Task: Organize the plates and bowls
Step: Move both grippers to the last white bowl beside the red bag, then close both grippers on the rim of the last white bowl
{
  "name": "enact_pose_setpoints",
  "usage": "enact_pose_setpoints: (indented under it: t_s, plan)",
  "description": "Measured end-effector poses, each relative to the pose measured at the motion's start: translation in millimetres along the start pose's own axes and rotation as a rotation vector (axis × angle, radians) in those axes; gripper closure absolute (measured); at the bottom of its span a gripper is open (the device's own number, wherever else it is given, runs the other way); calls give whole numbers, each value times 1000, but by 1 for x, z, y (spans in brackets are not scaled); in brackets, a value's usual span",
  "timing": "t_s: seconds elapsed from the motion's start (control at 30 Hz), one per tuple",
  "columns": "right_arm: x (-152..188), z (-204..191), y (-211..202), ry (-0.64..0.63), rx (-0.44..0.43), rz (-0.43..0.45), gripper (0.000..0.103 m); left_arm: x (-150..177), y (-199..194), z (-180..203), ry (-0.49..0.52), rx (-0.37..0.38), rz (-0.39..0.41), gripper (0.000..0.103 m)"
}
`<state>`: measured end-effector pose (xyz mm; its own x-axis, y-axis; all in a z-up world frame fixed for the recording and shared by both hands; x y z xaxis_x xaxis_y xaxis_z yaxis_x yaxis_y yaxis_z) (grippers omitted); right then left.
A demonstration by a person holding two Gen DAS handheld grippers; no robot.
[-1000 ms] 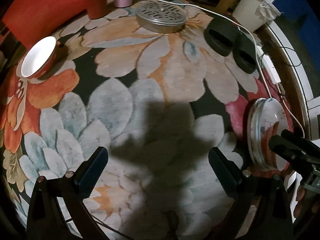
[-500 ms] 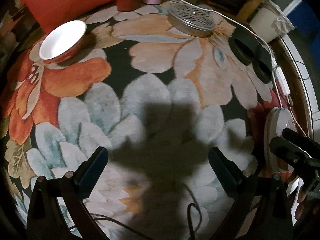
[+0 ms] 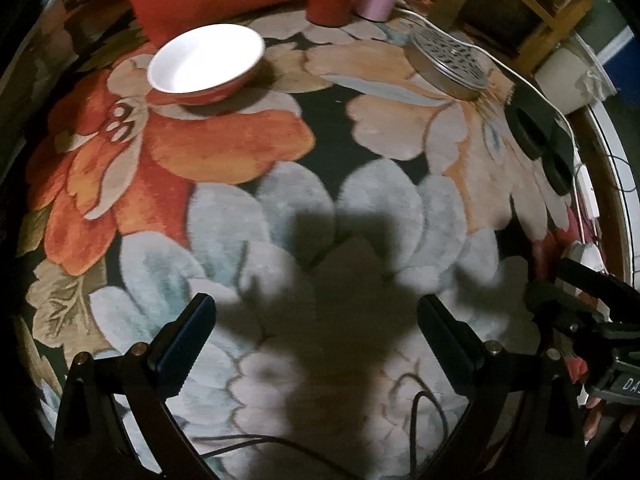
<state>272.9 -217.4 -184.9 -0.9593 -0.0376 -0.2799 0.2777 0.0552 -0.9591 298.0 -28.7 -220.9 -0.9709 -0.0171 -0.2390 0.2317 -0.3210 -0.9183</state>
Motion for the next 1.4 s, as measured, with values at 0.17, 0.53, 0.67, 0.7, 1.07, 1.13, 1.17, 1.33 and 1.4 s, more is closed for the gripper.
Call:
enact_pose_setpoints:
  t_s: [0.17, 0.53, 0.67, 0.7, 1.07, 1.13, 1.17, 1.33, 1.4]
  plan:
    - [-9, -24, 7, -27, -18, 0, 10, -3, -6, -20, -25, -15, 13, 2]
    - [-43, -83, 28, -83, -81, -22, 10, -10, -24, -79, -136, -42, 56, 2]
    - [-60, -106, 37, -103, -105, -18, 11, -18, -36, -103, -187, -58, 88, 2]
    - [-65, -111, 39, -103, -112, -19, 11, -21, -39, -108, -195, -64, 97, 2]
    - [-129, -149, 94, 92, -233, -92, 17, -20, -63, -151, -260, -89, 153, 2]
    - [-139, -154, 109, 142, -237, -125, 28, -15, -62, -154, -267, -87, 147, 2]
    - [-142, -156, 115, 164, -233, -136, 35, -12, -61, -156, -271, -85, 143, 2]
    - [-151, -163, 135, 224, -227, -169, 64, -3, -59, -165, -284, -77, 135, 2]
    - [-154, -169, 139, 217, -242, -177, 81, 0, -60, -168, -290, -77, 132, 2]
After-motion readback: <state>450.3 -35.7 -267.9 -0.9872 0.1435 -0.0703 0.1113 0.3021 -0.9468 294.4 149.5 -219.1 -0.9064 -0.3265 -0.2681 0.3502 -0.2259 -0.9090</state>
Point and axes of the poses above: each gripper's, at about its wrist camera, not at the fingertips, and y roughly the way its jaws point, z to its right, x to its underside, the point moved 1 cm from there along y, roughly the way its jaws point, and after that the axes turned 9 degrees about x, right-handed, at the moved point
